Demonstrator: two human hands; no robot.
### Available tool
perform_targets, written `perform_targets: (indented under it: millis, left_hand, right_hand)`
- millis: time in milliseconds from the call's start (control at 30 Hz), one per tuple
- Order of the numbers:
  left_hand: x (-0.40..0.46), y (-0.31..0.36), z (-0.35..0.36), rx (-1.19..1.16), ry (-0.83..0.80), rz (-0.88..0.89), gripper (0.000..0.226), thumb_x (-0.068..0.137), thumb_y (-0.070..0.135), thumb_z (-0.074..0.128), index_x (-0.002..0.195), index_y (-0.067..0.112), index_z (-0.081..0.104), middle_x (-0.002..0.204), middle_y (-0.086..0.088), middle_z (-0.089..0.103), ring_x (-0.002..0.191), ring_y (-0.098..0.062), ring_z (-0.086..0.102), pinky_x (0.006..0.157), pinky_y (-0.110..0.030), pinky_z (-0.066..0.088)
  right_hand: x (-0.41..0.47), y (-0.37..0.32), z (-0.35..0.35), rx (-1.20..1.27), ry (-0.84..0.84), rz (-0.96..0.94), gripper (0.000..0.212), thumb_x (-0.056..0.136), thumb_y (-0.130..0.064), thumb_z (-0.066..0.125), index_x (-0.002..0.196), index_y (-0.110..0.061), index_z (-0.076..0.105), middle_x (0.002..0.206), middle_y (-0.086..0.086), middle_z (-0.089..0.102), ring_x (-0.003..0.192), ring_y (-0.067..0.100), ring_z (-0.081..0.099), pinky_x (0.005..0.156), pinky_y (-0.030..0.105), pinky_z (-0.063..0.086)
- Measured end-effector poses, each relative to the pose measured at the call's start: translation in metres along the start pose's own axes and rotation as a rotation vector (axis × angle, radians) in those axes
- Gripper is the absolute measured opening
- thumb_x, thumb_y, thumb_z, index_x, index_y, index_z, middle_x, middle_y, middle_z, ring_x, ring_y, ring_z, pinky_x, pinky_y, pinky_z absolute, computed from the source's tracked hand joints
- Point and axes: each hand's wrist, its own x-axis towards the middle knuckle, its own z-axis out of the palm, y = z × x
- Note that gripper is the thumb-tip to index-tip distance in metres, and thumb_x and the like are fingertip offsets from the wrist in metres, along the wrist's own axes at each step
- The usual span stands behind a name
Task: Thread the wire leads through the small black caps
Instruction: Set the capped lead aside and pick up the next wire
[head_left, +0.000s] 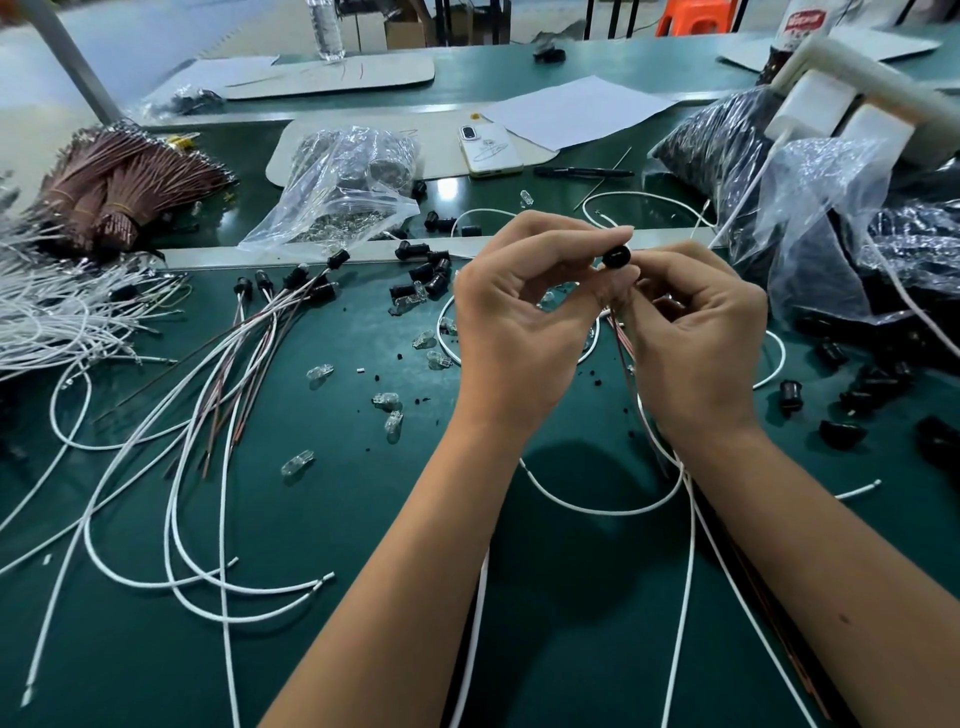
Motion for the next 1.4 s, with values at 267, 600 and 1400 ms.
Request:
perform_targets:
  millis: [267, 600, 1400]
  left_hand:
    - [-0.001, 0.001, 0.0, 0.028, -0.016, 0.007, 0.025, 0.075, -0.012, 0.08, 0.1, -0.008, 0.075, 0.092, -0.012, 0.065, 0.085, -0.012, 0.066, 0.079, -0.03, 0.055]
    - [0.002, -0.007, -0.003, -0.15, 0.123, -0.16, 0.02, 0.078, -0.011, 0.079, 0.095, -0.002, 0.074, 0.085, -0.015, 0.072, 0.077, -0.017, 0.066, 0.077, -0.031, 0.055]
    - [0.003, -0.01, -0.006, -0.356, 0.246, -0.694, 0.013, 0.079, -0.005, 0.079, 0.078, 0.007, 0.074, 0.077, -0.008, 0.075, 0.066, -0.012, 0.068, 0.064, -0.018, 0.053]
  right_hand:
    - [0.0, 0.001, -0.001, -0.063, -0.009, -0.006, 0.011, 0.091, -0.015, 0.078, 0.098, -0.006, 0.081, 0.084, -0.001, 0.069, 0.075, 0.008, 0.061, 0.066, 0.028, 0.049]
    - [-0.003, -0.006, 0.001, -0.173, -0.105, -0.041, 0.002, 0.09, -0.014, 0.08, 0.091, -0.013, 0.081, 0.077, -0.004, 0.065, 0.063, 0.014, 0.054, 0.06, 0.022, 0.04]
    - [0.001, -0.013, 0.001, -0.136, -0.357, 0.063, 0.02, 0.099, -0.012, 0.069, 0.08, -0.016, 0.071, 0.059, -0.026, 0.059, 0.054, -0.003, 0.05, 0.055, 0.006, 0.034]
